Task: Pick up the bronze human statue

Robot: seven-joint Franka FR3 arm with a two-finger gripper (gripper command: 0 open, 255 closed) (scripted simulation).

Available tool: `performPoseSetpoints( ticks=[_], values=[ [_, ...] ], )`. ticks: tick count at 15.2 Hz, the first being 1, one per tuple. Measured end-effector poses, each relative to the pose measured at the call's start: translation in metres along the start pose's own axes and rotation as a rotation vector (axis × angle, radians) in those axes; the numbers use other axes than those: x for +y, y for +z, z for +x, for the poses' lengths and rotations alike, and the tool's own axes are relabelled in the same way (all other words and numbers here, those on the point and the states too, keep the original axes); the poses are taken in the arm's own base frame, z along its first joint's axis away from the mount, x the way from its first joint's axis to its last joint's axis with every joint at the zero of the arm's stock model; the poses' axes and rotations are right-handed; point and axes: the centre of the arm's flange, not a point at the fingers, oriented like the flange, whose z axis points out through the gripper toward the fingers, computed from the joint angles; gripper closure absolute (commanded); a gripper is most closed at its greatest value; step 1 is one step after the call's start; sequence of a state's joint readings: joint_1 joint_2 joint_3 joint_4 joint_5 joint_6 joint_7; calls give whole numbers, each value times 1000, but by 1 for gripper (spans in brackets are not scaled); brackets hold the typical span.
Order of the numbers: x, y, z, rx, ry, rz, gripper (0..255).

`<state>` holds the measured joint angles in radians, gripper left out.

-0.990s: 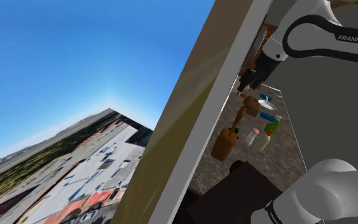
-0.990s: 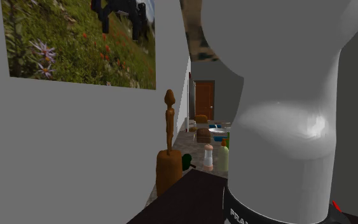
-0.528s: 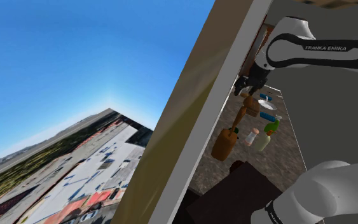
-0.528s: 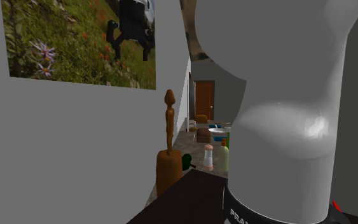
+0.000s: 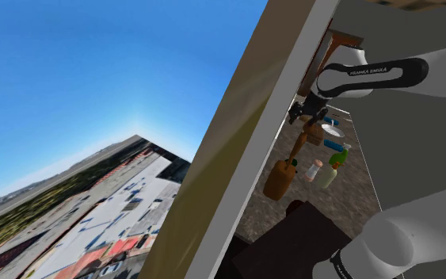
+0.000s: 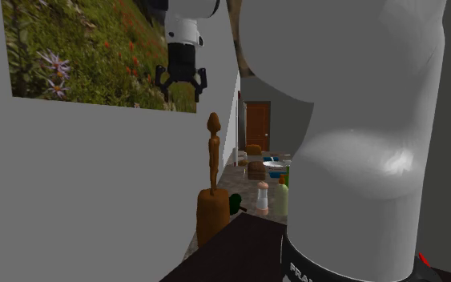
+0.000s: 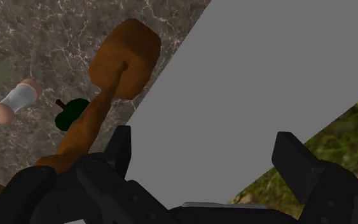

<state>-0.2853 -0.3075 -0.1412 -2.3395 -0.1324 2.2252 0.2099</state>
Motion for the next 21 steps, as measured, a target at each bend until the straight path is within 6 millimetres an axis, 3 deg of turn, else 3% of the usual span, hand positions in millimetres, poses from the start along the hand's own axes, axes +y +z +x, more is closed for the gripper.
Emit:
performPoseSetpoints(
  ticks=[6, 16, 21],
  values=[
    [38, 53, 40, 44, 188, -12, 0],
    [123, 141, 72, 53, 490, -46, 0],
    [128, 168, 70, 53, 512, -49, 0]
  ],
)
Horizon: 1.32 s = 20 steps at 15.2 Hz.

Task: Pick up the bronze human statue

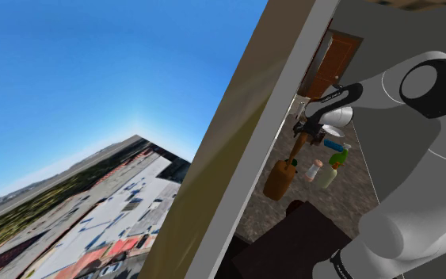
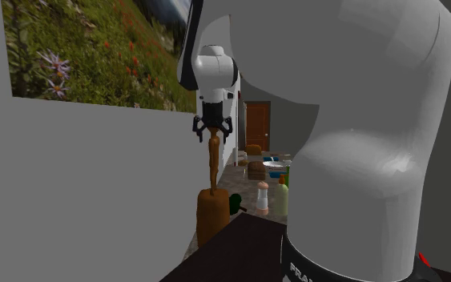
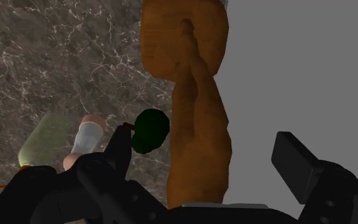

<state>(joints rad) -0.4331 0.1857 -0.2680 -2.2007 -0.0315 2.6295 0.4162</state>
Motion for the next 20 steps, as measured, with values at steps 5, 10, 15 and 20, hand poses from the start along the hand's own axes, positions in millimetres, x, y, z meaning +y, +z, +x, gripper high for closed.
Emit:
performPoseSetpoints(
  ticks=[5, 10, 15, 20],
  values=[
    [0, 19, -6, 0, 1, 0, 255],
    [0, 19, -6, 2, 1, 0, 255],
    [0, 18, -6, -1, 1, -1, 255],
    [-1, -5, -1, -4, 0, -2, 255]
  ],
)
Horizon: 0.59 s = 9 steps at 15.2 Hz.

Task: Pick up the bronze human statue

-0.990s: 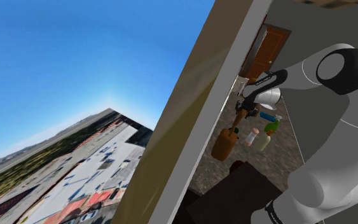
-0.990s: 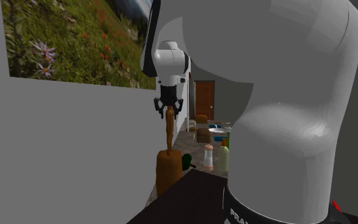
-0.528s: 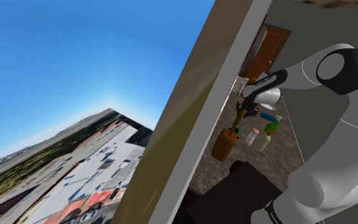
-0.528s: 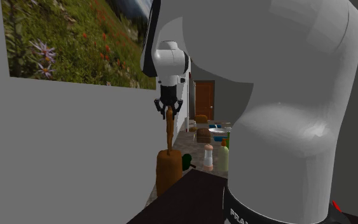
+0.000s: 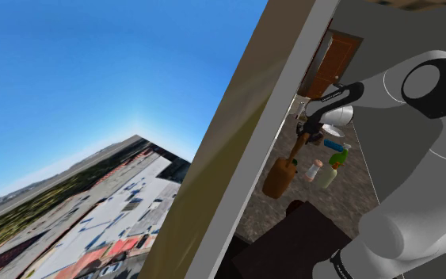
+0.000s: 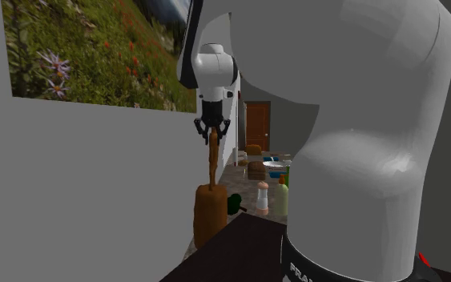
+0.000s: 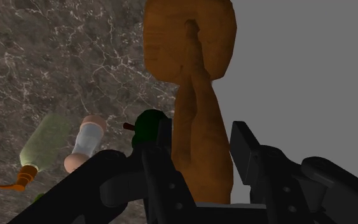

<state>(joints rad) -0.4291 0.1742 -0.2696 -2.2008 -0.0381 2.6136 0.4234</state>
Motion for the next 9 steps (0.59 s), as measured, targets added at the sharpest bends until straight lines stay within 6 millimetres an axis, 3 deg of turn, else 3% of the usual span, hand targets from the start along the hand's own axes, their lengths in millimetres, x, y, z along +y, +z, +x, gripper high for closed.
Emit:
performPoseSetpoints(
  ticks=[9],
  values=[
    [-2, -43, 12, 0, 0, 0, 255]
  ],
)
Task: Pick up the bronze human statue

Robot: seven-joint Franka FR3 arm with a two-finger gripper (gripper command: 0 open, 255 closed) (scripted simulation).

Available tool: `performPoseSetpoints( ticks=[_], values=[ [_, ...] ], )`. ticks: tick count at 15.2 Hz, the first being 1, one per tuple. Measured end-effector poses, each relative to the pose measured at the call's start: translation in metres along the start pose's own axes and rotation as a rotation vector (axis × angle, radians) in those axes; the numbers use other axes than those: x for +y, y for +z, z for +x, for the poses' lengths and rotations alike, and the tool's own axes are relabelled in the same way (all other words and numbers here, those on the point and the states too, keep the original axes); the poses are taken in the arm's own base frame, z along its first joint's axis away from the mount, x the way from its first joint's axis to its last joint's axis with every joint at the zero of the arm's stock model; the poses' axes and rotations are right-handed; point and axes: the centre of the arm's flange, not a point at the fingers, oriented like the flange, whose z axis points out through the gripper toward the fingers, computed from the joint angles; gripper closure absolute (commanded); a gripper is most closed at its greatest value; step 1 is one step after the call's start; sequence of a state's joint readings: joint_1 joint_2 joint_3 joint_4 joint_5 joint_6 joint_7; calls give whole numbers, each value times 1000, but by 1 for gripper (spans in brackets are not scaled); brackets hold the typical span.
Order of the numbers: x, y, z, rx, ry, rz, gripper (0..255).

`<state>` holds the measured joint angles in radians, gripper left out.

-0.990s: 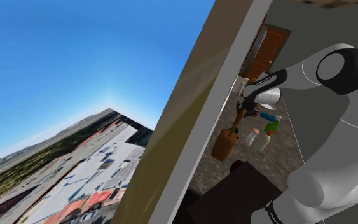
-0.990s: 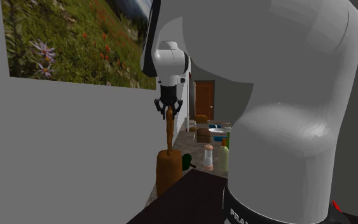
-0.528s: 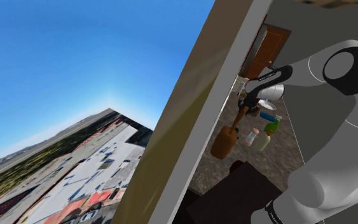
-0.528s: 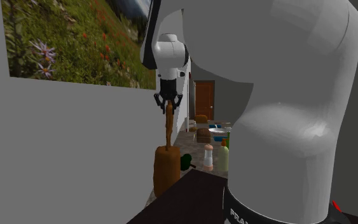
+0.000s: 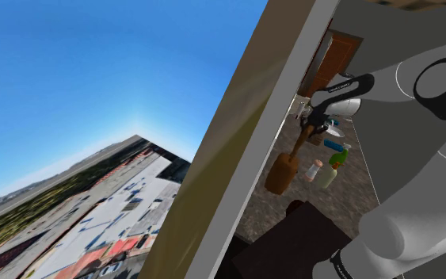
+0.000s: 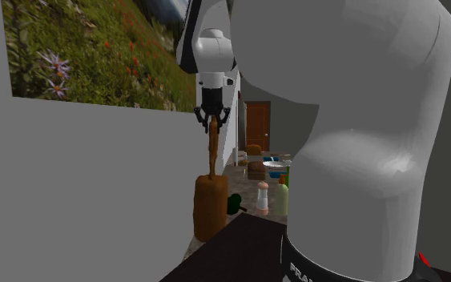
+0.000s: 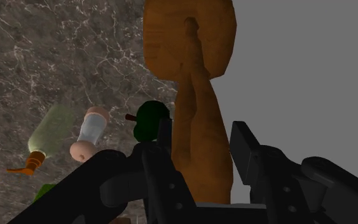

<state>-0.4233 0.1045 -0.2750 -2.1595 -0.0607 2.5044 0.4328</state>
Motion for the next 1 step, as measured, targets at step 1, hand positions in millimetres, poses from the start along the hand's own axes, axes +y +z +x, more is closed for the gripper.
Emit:
performPoseSetpoints(
  ticks=[1],
  values=[
    [0, -3, 1, 0, 0, 0, 255]
  ],
)
